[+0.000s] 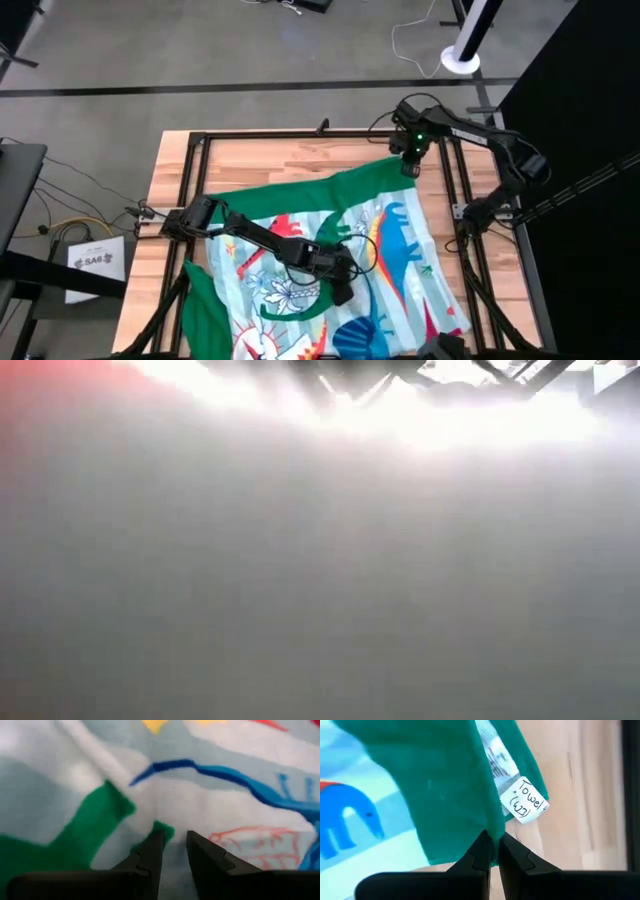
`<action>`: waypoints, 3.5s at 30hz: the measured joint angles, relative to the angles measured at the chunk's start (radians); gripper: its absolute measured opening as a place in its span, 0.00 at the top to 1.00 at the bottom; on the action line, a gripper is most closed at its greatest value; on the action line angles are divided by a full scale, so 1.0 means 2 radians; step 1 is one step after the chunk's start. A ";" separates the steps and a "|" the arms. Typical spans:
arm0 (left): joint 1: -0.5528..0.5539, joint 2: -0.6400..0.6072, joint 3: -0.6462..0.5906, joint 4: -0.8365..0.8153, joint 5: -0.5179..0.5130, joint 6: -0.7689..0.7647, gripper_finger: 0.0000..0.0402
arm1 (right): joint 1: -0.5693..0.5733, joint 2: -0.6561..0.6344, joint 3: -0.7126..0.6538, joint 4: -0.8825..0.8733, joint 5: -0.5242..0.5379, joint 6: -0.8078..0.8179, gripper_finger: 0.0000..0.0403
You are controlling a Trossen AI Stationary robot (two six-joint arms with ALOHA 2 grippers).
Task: Roll towel
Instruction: Roll the multicolor dinosaur print towel
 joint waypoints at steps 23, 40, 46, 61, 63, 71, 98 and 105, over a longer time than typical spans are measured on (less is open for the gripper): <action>0.057 -0.144 0.043 -0.212 -0.131 0.113 0.81 | 0.078 -0.133 0.000 0.152 0.125 0.047 0.98; 0.130 -0.143 0.035 -0.256 -0.170 0.130 0.81 | -0.003 -0.006 -0.220 0.455 0.153 0.082 0.98; 0.138 -0.149 0.054 -0.303 -0.177 0.118 0.81 | 0.014 -0.081 -0.191 0.371 0.205 0.065 0.98; 0.191 -0.132 0.037 -0.355 -0.157 0.141 0.81 | -0.083 0.026 -0.156 0.402 0.133 0.114 0.98; 0.193 -0.132 0.037 -0.363 -0.156 0.143 0.81 | -0.083 0.056 -0.156 0.421 0.133 0.128 0.98; 0.195 -0.132 0.037 -0.421 -0.156 0.141 0.81 | -0.085 0.071 -0.156 0.433 0.139 0.189 0.76; 0.409 -0.129 0.077 -0.082 0.142 0.371 0.81 | 0.153 -0.257 -0.156 0.034 -0.012 0.386 0.46; 0.390 -0.026 0.128 -0.054 0.238 0.361 0.81 | 0.310 -0.269 -0.156 0.031 -0.026 0.507 0.50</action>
